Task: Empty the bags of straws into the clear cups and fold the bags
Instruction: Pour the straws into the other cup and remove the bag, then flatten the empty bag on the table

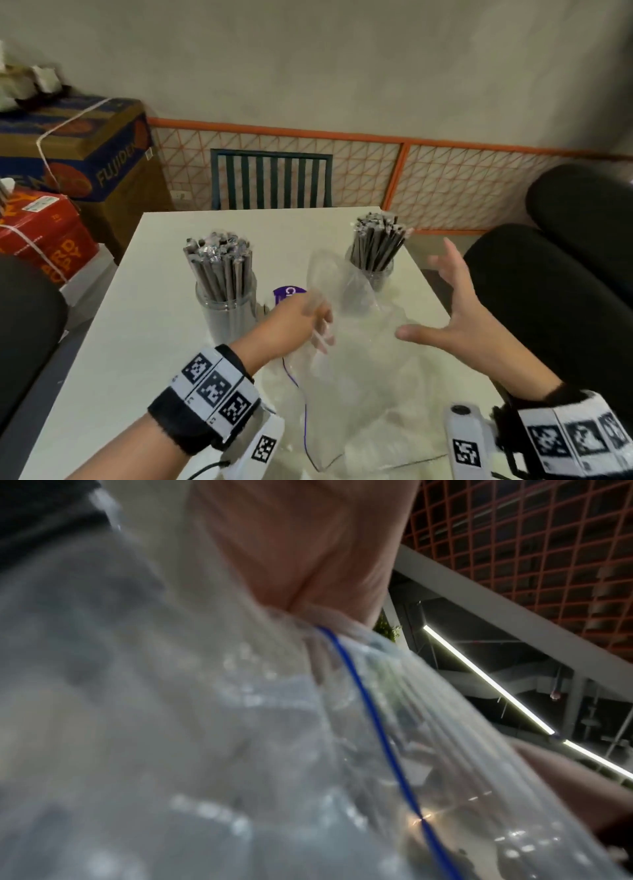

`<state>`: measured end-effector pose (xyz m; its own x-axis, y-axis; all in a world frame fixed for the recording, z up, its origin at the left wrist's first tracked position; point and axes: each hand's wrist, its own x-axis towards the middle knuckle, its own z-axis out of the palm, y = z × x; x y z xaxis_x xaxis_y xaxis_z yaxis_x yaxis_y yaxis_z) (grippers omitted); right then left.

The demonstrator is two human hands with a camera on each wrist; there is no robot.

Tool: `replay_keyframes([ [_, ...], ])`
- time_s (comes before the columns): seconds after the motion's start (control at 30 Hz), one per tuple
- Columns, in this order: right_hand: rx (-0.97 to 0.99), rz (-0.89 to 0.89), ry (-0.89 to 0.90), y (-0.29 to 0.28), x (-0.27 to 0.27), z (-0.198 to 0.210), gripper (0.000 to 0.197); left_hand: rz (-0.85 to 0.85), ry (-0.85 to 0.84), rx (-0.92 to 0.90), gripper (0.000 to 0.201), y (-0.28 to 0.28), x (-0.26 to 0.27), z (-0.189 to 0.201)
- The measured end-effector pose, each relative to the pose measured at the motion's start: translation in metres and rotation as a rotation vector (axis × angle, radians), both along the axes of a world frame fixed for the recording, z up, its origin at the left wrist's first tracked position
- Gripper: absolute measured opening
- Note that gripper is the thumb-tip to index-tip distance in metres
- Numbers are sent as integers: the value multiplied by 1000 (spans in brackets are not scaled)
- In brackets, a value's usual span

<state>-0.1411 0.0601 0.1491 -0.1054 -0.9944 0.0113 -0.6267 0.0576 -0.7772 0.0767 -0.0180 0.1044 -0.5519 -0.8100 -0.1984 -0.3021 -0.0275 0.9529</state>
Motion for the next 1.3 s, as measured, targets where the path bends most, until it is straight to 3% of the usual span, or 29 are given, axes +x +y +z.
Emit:
replay_keyframes([
  [0.07, 49, 116, 234, -10, 8, -4, 108, -65, 24, 19, 29, 8, -16, 2],
  [0.1, 80, 150, 311, -17, 11, -11, 86, -59, 47, 17, 28, 9, -22, 1],
  [0.17, 44, 115, 360, -32, 13, -27, 40, -18, 72, -16, 20, 11, -29, -2],
  [0.23, -46, 58, 386, -41, 10, -33, 20, 13, -15, -99, 6, 10, -28, -16],
  [0.3, -122, -7, 405, -48, -1, -28, 18, -23, -164, -122, 27, 10, -17, -36],
  [0.37, -151, -125, 361, -54, -23, -15, 21, -78, -160, -56, 30, 15, -5, -59],
  [0.43, -168, -222, 307, -58, -46, -2, 27, -64, -160, 10, 20, 19, 8, -83],
  [0.5, -179, -248, 299, -62, -59, 4, 32, -47, -275, 52, 3, 22, 19, -95],
  [0.53, -169, -224, 320, -61, -59, 5, 32, -50, -294, 66, 12, 23, 22, -97],
  [0.57, -148, -178, 338, -60, -57, 4, 32, -53, -279, 103, 35, 25, 22, -95],
  [0.63, -119, -69, 374, -57, -45, 4, 32, -35, -107, 198, 86, 28, 10, -79],
  [0.67, -120, -19, 401, -56, -37, 4, 32, -44, -6, 222, 96, 29, -1, -67],
  [0.73, -172, 57, 461, -56, -23, 4, 32, -79, 66, 162, 87, 29, -26, -54],
  [0.83, -299, 54, 392, -48, -21, 13, 32, 41, 33, -25, 23, 32, -56, -44],
  [0.93, -415, -207, 180, -25, -53, 4, 85, 248, 119, -33, 21, 34, -60, -43],
  [1.0, -196, -300, -49, -6, -65, -21, 106, 279, 167, -11, 24, 35, -57, -43],
  [1.03, -30, -254, -164, 1, -65, -38, 105, 274, 183, 0, 24, 36, -58, -44],
  [1.1, 244, -45, -229, 13, -56, -70, 75, 286, 228, 40, 24, 40, -62, -44],
  [1.17, 324, 60, -195, 26, -49, -94, 34, 356, 270, 85, 23, 42, -65, -42],
  [1.23, 319, -12, -275, 38, -54, -107, 20, 453, 290, 132, 21, 39, -63, -46],
  [1.3, 318, -133, -339, 47, -67, -113, 27, 529, 325, 187, 23, 37, -59, -53],
])
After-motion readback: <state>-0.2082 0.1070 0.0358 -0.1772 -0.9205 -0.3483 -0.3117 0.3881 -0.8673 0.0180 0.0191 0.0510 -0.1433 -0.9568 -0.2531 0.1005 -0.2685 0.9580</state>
